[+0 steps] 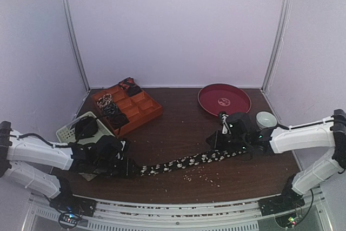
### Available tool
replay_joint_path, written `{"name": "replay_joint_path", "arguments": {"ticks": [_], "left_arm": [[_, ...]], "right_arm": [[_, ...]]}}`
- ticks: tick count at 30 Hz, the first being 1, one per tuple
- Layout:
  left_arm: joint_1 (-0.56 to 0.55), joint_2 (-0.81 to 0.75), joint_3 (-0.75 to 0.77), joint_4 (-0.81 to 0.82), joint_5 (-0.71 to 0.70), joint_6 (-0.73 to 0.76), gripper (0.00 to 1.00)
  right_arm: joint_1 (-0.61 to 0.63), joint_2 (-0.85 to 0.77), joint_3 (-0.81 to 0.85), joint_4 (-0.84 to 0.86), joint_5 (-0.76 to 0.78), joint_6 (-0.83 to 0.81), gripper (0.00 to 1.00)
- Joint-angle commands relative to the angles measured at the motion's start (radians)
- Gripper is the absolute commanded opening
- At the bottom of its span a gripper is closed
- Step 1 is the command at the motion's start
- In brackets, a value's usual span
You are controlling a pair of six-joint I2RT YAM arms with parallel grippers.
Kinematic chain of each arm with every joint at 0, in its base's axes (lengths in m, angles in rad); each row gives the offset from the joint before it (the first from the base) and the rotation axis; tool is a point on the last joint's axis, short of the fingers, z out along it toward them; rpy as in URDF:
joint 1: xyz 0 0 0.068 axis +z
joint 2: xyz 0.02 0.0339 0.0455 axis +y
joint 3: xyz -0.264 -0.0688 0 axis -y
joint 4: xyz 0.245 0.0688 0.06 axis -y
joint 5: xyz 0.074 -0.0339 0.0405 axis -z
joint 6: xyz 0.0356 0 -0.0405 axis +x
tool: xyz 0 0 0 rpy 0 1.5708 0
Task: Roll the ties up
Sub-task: Fold the tie at the center of the board.
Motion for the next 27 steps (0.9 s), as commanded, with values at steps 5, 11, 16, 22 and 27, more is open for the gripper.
{"name": "replay_joint_path", "arguments": {"ticks": [5,11,16,22,27], "left_arm": [[0.010,0.013,-0.037,0.175,0.031,-0.045,0.40],[0.010,0.077,-0.037,0.206,0.040,-0.054,0.35],[0.010,0.099,-0.030,0.182,0.014,-0.067,0.34],[0.010,0.131,-0.013,0.204,0.021,-0.054,0.33],[0.010,0.149,-0.002,0.265,0.082,-0.040,0.37]], "right_arm": [[0.245,0.381,0.273,0.200,-0.149,0.039,0.00],[0.319,0.583,0.450,0.200,-0.219,0.037,0.00],[0.327,0.679,0.509,0.194,-0.258,0.052,0.00],[0.327,0.741,0.547,0.118,-0.234,0.042,0.00],[0.327,0.748,0.525,0.105,-0.221,0.051,0.00]]}}
